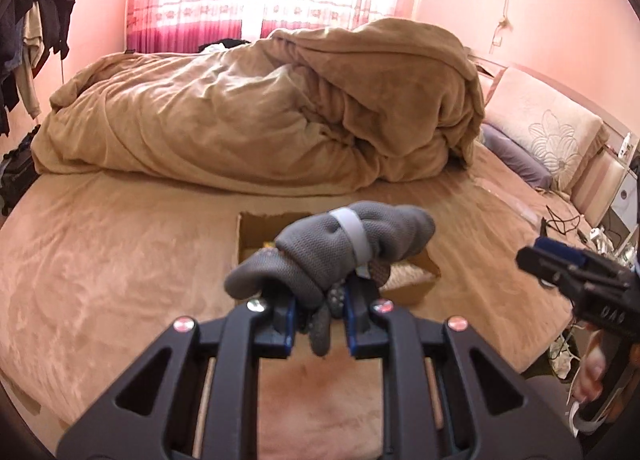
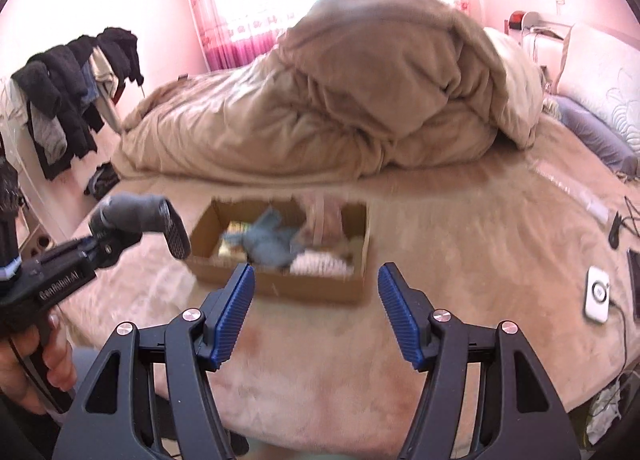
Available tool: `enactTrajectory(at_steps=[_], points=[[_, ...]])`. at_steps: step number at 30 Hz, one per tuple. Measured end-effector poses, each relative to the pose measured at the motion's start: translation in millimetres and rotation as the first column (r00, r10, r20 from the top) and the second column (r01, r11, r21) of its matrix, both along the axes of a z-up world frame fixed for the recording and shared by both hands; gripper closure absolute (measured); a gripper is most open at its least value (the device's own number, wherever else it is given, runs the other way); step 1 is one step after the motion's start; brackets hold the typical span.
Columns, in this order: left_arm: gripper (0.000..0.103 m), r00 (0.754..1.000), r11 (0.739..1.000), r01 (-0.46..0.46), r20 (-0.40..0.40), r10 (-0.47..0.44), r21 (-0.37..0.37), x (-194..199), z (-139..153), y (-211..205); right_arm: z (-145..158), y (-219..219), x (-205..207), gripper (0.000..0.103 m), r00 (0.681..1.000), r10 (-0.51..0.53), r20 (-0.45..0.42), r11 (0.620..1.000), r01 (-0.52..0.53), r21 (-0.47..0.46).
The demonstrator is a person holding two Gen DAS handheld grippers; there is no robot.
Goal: Organize objects
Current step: 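Lower the dark grey sock into the box and open the left gripper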
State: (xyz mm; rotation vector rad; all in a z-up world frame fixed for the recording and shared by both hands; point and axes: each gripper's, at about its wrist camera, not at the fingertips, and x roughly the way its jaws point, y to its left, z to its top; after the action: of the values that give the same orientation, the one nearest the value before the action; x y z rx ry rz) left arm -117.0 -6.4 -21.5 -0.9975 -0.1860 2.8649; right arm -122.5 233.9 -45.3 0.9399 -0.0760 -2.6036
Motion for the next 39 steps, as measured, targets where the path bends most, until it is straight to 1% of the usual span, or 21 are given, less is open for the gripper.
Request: enactTrajectory(at_steps=[2,3,4,8,10,11,15,21,23,24,25,26,27,28,29,30,32,34,39], points=[[0.084,1.000,1.000,0.020,0.021,-0.021,0.019,-16.1,0.9,-3.2,6.1,-1.5,-9.1,0.036,1.000,-0.004,-0.004,1.000,0.004,-0.002],[0.084,0.999,1.000,0.022,0.044,-0.023,0.014,-28.8,-0.5,-5.2,9.1,-2.9,-15.1,0.036,1.000,-0.005,-0.004,1.000,0.005,-0.003],[0.084,0.999,1.000,0.024,0.049,-0.025,0.011,-35.5,-1.3,-5.6,11.4,-4.6,-21.2,0.036,1.000,-0.005,-0.001,1.000,0.005,-0.004],[0.084,0.998,1.000,0.016,0.057,-0.016,-0.003,-61.9,-7.5,-12.7,11.8,-12.2,-36.4,0.036,1.000,0.010,-0.005,1.000,-0.010,0.008],[0.084,0.997,1.000,0.007,0.077,-0.007,-0.001,-77.1,-18.7,-17.0,6.6,-16.1,-46.1,0.036,1.000,0.014,0.003,1.000,-0.014,0.014],[0.084,0.996,1.000,0.006,0.089,-0.007,0.003,-84.3,-25.6,-18.7,2.6,-17.7,-51.1,0.036,1.000,0.014,0.009,1.000,-0.014,0.014],[0.083,0.991,1.000,0.015,0.134,-0.013,-0.019,-111.0,-54.9,-19.4,-19.2,-24.1,-72.0,0.036,0.999,0.022,0.040,1.000,-0.022,0.005],[0.080,0.979,0.999,0.014,0.203,-0.005,-0.043,-146.5,-96.2,-18.6,-54.9,-35.3,-100.7,0.036,0.995,0.028,0.096,1.000,-0.029,0.010],[0.072,0.972,0.999,0.000,0.234,0.011,-0.046,-156.3,-108.4,-19.6,-62.6,-36.5,-106.2,0.036,0.994,0.027,0.108,0.999,-0.029,0.017],[0.070,0.970,0.999,-0.008,0.243,0.020,-0.049,-158.8,-112.8,-19.9,-67.5,-36.8,-110.0,0.036,0.993,0.026,0.116,0.999,-0.028,0.020],[0.066,0.968,0.998,-0.017,0.250,0.030,-0.054,-159.8,-116.1,-19.9,-70.2,-36.5,-111.9,0.036,0.992,0.024,0.121,0.999,-0.027,0.022],[0.059,0.967,0.998,-0.021,0.253,0.035,-0.057,-160.0,-118.8,-19.7,-73.2,-36.1,-113.3,0.036,0.992,0.023,0.126,0.999,-0.026,0.024],[0.056,0.967,0.998,-0.014,0.253,0.029,-0.059,-159.2,-120.3,-18.5,-75.7,-35.6,-114.6,0.036,0.991,0.020,0.130,0.999,-0.024,0.026],[0.046,0.968,0.998,-0.010,0.250,0.024,-0.059,-157.8,-120.0,-17.4,-77.3,-34.9,-114.9,0.036,0.991,0.017,0.133,0.999,-0.021,0.027],[0.040,0.970,0.999,-0.008,0.243,0.021,-0.054,-155.3,-118.2,-16.9,-77.9,-34.2,-114.5,0.036,0.991,0.016,0.135,0.999,-0.019,0.027],[0.038,0.971,0.999,-0.001,0.239,0.013,-0.047,-152.3,-115.3,-15.4,-77.6,-34.0,-113.9,0.036,0.991,0.014,0.135,0.999,-0.018,0.027],[0.029,0.976,0.998,-0.009,0.217,0.022,-0.059,-144.7,-106.8,-13.3,-74.5,-35.0,-111.6,0.036,0.991,0.013,0.133,0.999,-0.017,0.028],[0.026,0.980,0.998,-0.018,0.197,0.030,-0.061,-136.4,-96.7,-14.1,-67.4,-36.2,-104.8,0.036,0.993,0.014,0.121,0.999,-0.018,0.029],[0.024,0.986,0.998,-0.022,0.161,0.032,-0.062,-111.7,-65.3,-16.6,-45.7,-40.3,-82.3,0.036,0.996,0.020,0.085,0.999,-0.024,0.037]])
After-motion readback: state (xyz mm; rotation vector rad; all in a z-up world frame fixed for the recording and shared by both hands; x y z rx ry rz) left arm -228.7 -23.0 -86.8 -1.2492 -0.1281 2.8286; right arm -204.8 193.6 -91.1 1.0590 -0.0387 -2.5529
